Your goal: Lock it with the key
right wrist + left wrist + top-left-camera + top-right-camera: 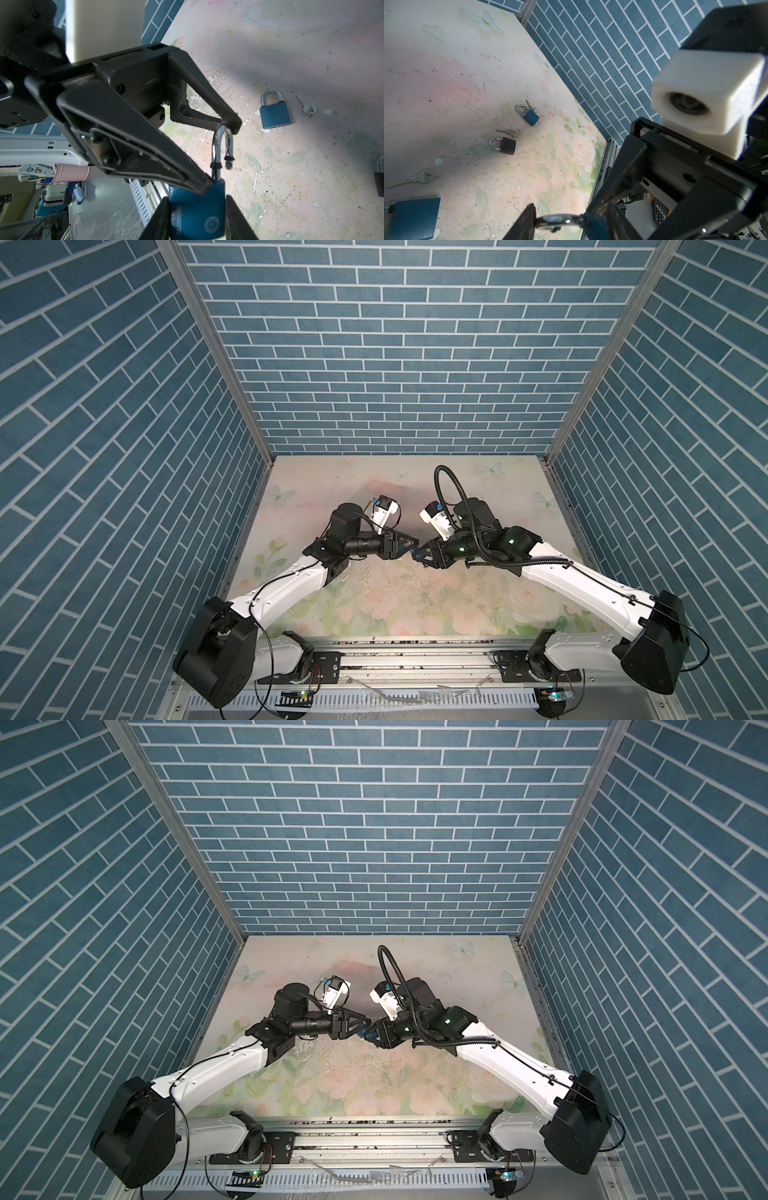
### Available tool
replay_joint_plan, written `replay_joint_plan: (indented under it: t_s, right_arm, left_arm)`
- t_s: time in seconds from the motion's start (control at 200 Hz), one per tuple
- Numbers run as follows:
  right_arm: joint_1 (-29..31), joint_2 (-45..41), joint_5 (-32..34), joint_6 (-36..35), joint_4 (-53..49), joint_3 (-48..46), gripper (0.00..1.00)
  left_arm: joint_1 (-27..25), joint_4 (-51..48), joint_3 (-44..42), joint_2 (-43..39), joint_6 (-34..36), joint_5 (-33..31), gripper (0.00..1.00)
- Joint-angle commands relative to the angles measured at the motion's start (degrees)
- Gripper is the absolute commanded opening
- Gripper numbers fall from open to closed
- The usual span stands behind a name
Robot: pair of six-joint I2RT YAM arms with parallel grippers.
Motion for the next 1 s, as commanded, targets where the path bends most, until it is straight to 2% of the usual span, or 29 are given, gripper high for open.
replay_joint_plan:
  t_s: [0.0, 0.205, 0.475, 0.795, 0.995]
  right_arm:
    - [-0.71, -1.42, 1.12, -0.06, 4.17, -0.13, 0.00]
    - [-0.84, -0.99, 0.79, 0.01, 4.72, -0.42, 0.00]
    - [-0.78, -0.72, 0.37, 0.03, 4.83, -0.21, 0.00]
    - [-0.84, -0.37, -0.34, 0.24, 4.96, -0.40, 0.00]
    - [-0.83, -0.37, -0.61, 0.17, 4.87, -0.80, 0.00]
  left_arm:
    - [-0.03, -0.73, 0.80, -1.99, 0.75, 2.65, 0.56]
    - [0.36, -0.82, 0.69, -2.19, 0.37, 2.69, 0.55]
    - [0.73, -1.90, 1.37, -1.22, 0.38, 1.18, 0.42]
    - [1.42, -3.25, 2.23, -0.88, 0.41, -0.19, 0.35]
    - [2.30, -4.13, 2.51, -1.07, 0.46, -0.35, 0.35]
